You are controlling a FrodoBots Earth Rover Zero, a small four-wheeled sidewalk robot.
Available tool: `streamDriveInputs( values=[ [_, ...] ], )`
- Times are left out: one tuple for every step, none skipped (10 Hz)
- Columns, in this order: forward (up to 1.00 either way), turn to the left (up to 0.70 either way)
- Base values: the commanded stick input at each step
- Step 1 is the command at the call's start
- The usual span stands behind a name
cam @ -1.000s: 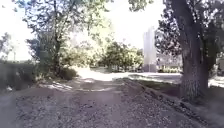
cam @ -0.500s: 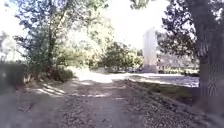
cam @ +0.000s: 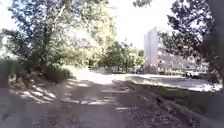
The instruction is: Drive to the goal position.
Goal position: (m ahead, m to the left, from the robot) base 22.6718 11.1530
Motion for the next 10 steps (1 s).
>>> streamDriveInputs(
  values=[
    [0.85,0.0],
    [0.85,0.0],
    [0.85,0.0],
    [0.85,0.0],
    [0.85,0.0],
    [0.85,0.0],
    [0.85,0.0],
    [0.85,0.0],
    [0.85,0.0],
    [0.85,0.34]
  ],
)
